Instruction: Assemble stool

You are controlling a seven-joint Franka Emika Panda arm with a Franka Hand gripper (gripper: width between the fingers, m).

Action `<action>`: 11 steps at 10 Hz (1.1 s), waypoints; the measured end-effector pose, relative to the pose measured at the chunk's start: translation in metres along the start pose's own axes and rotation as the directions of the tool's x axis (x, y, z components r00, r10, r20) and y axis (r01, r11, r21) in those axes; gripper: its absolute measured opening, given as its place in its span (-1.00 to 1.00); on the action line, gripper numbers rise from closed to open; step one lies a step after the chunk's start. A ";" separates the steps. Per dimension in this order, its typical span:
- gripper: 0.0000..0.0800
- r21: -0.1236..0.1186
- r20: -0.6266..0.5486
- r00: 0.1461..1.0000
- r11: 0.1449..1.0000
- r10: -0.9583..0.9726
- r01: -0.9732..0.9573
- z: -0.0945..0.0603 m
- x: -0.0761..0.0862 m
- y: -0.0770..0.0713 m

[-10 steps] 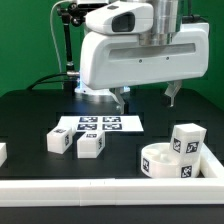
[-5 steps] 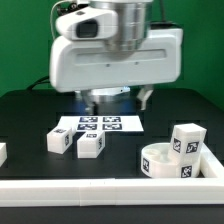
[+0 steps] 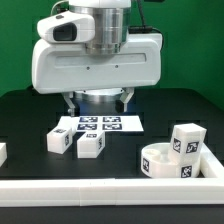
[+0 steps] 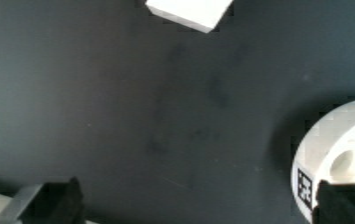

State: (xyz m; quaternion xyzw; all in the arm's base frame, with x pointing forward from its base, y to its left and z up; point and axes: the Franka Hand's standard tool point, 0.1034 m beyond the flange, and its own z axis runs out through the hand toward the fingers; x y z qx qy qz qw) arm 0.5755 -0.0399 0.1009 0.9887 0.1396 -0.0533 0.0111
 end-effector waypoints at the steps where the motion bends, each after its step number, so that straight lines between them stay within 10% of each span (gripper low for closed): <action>1: 0.62 0.006 0.000 0.993 0.993 0.120 -0.120 0.001 -0.001 0.001; 6: 0.62 0.005 0.036 0.855 0.855 0.518 -0.518 0.025 -0.032 0.024; 11: 0.62 0.007 0.095 0.869 0.873 0.486 -0.489 0.031 -0.037 0.020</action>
Offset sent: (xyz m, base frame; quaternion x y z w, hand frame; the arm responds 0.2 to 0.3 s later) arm -0.0278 -0.0411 -0.0124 -0.0283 -0.0252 0.2233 0.9740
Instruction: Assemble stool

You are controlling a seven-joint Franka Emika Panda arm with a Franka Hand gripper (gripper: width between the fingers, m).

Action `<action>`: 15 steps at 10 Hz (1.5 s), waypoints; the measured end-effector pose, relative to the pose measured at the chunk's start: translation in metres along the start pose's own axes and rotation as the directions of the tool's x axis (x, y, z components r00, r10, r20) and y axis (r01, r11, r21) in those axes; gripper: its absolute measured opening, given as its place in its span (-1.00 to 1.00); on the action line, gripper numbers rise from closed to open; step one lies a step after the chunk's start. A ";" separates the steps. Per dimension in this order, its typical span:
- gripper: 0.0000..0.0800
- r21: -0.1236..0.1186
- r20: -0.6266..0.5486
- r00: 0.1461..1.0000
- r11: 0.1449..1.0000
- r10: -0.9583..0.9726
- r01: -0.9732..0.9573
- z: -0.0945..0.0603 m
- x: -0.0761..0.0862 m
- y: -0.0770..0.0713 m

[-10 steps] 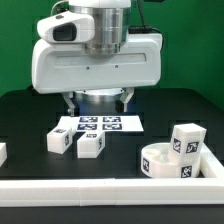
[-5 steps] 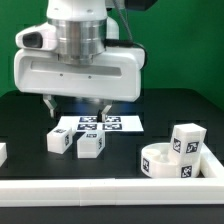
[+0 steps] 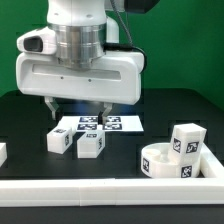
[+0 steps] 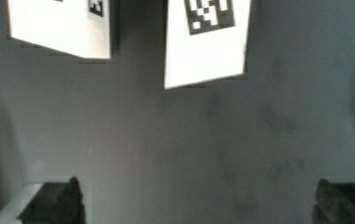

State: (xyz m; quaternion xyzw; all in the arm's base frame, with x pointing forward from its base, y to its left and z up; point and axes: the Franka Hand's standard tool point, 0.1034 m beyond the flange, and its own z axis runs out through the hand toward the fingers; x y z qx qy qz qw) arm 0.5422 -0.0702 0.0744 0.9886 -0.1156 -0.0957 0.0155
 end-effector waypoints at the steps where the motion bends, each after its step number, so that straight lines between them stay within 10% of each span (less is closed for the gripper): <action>1: 0.62 -0.005 0.052 0.999 1.000 -0.015 0.015 0.009 -0.005 0.001; 8: 0.62 -0.012 0.486 0.873 0.998 -0.048 0.062 0.023 -0.022 0.000; 15: 0.62 0.032 0.513 0.849 0.991 -0.128 0.131 0.029 -0.020 -0.008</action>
Offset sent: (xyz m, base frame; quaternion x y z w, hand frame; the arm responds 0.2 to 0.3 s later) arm 0.0000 0.0000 0.0000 0.0000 -0.1296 0.0000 0.9916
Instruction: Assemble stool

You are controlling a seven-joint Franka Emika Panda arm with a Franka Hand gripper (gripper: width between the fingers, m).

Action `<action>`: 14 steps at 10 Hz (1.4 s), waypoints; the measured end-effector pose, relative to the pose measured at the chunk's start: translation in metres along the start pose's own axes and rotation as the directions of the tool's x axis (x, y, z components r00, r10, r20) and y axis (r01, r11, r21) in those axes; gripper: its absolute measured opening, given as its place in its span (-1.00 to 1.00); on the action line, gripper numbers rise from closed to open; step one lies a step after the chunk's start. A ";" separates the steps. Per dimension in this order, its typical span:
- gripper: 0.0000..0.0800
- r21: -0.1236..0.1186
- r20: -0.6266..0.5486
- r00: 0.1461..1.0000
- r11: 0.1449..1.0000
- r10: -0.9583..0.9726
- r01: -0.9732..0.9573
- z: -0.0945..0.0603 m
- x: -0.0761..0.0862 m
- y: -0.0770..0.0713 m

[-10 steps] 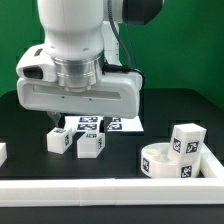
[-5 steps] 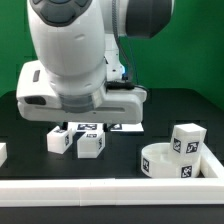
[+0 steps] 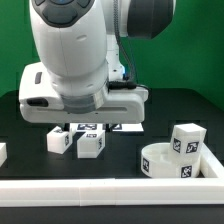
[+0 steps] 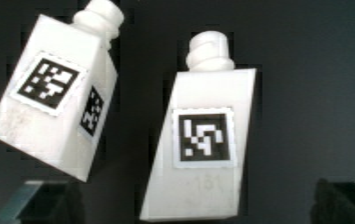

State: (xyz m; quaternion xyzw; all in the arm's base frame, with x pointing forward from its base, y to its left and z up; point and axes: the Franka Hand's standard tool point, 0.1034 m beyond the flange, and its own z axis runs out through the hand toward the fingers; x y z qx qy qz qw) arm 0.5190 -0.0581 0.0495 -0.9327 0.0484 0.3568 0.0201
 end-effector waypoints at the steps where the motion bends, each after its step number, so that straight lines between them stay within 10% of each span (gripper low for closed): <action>1: 0.62 0.000 0.003 1.000 1.000 -0.001 0.001 0.002 0.000 0.000; 5: 0.62 -0.004 0.208 0.978 1.000 -0.003 0.004 0.020 -0.001 -0.002; 14: 0.62 -0.018 0.153 0.988 1.000 -0.002 0.005 0.037 0.022 -0.001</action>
Offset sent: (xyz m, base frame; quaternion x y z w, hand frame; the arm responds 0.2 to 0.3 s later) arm 0.0033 0.0070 -0.0066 0.0022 -0.1116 -0.0180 0.9936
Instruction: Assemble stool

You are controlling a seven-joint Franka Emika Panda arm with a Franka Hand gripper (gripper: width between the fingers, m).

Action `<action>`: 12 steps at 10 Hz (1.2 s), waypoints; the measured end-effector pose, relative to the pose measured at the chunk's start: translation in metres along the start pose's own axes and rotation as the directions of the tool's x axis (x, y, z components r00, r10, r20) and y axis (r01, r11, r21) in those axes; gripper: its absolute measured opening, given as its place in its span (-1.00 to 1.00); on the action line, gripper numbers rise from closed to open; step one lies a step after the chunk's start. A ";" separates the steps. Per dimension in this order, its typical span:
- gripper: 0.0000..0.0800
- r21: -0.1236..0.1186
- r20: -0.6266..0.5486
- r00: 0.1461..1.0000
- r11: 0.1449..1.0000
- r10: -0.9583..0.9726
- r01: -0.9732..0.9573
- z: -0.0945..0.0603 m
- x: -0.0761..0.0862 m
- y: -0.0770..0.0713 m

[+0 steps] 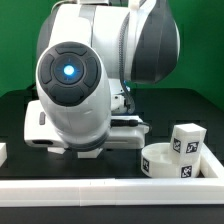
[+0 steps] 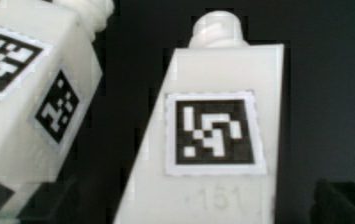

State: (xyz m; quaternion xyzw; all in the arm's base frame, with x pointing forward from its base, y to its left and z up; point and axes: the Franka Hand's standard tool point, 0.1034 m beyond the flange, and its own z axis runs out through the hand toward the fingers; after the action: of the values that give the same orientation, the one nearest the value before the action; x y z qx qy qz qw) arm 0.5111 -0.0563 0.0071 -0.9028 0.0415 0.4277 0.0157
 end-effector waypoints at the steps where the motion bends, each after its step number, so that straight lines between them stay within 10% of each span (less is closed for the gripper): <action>1: 0.62 0.000 0.001 1.000 1.000 0.000 0.000 0.000 0.000 0.000; 3: -0.01 0.000 0.003 1.000 1.000 0.000 0.000 0.002 0.000 0.000; 5: -0.19 0.000 0.004 1.000 1.000 0.000 0.000 0.002 0.000 0.000; 12: -0.18 -0.004 -0.008 1.000 1.000 0.015 -0.015 -0.044 -0.035 -0.022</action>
Offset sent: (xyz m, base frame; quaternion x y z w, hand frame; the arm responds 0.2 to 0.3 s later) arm -0.0076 0.0030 -0.0102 0.0035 -0.0017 -0.0054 1.0000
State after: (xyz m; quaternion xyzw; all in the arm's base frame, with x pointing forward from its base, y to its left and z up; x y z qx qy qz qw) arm 0.5249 -0.0352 0.0624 -0.9042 0.0474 0.4244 0.0105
